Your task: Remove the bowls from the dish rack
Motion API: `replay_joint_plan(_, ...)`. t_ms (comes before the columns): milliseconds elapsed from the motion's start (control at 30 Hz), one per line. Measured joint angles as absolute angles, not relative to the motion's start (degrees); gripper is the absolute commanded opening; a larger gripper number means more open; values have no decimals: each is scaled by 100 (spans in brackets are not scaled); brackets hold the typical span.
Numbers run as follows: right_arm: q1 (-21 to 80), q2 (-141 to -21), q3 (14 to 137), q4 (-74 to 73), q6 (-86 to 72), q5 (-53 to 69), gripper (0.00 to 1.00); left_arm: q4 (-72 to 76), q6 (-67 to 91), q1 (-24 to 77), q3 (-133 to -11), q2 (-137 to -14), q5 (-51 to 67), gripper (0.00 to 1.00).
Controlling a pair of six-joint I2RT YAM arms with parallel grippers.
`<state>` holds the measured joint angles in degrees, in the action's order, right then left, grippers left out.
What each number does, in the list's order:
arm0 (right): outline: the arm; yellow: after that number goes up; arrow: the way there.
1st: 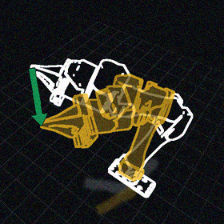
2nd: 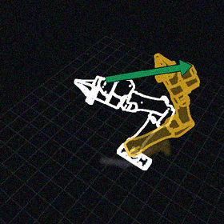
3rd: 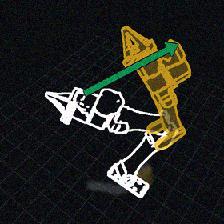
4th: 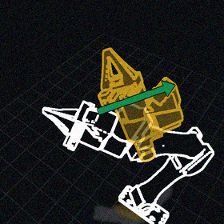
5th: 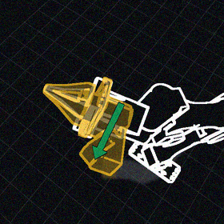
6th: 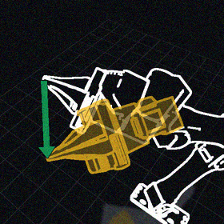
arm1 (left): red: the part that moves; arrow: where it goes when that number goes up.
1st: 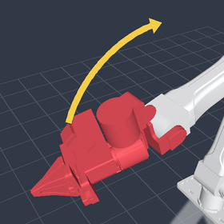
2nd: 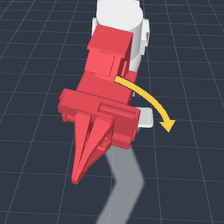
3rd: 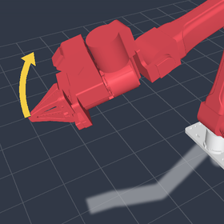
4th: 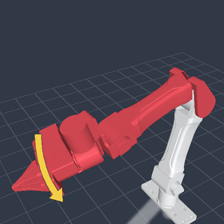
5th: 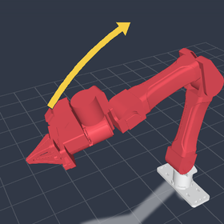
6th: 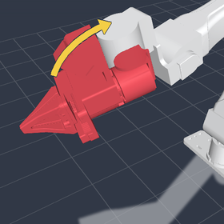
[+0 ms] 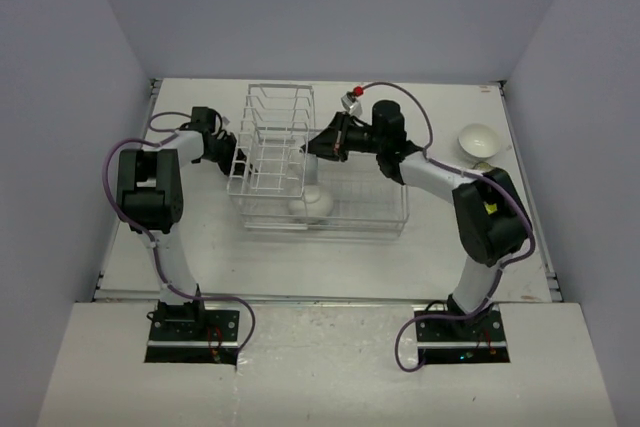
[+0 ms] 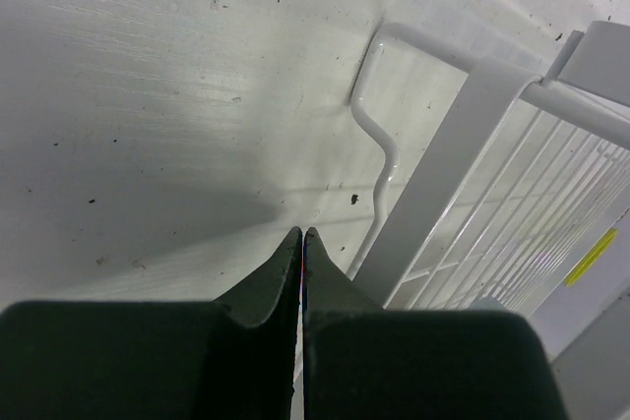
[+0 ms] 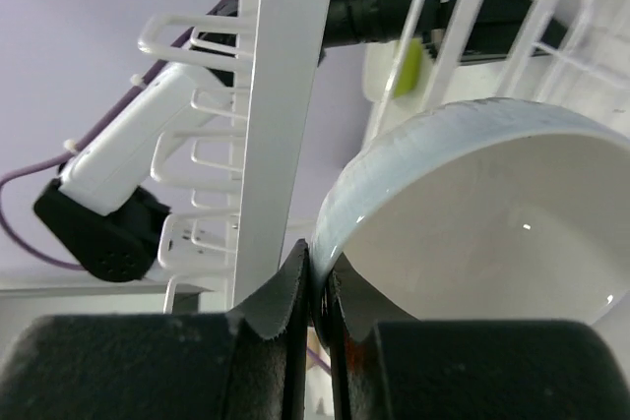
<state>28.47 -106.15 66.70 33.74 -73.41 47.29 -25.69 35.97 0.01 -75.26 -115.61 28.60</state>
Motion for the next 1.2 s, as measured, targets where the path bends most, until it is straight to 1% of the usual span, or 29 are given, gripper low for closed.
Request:
replay_joint_plan(100,2582,-10189,6823,2005,-6458,4685,0,-2561,3601,1,-7526,-11561,2860,0)
replay_joint_plan(300,2005,-9898,7620,-550,-4840,4060,0,-2521,3638,1,-7526,-11561,2862,0)
replay_joint_plan(467,1846,-9904,8871,-2429,-3653,3297,0,-2484,3640,1,-7526,-11583,2864,0)
replay_joint_plan(633,1439,-10088,10632,-3903,-2810,2464,0,-2486,3640,1,-7526,-11646,2882,0)
replay_joint_plan(733,838,-10416,11740,-4539,-2451,1708,0,-2477,3640,1,-7526,-11649,2902,0)
replay_joint_plan(833,185,-10750,12302,-4934,-2191,895,0,-2480,3640,1,-7526,-11649,2923,0)
replay_joint_plan(1000,-604,-11251,12272,-5548,-1898,-237,0,-2436,3645,1,-7526,-11677,2963,0)
replay_joint_plan(1200,-880,-11904,12245,-5900,-1653,-711,0,-2335,3688,1,-7524,-11793,3013,0)
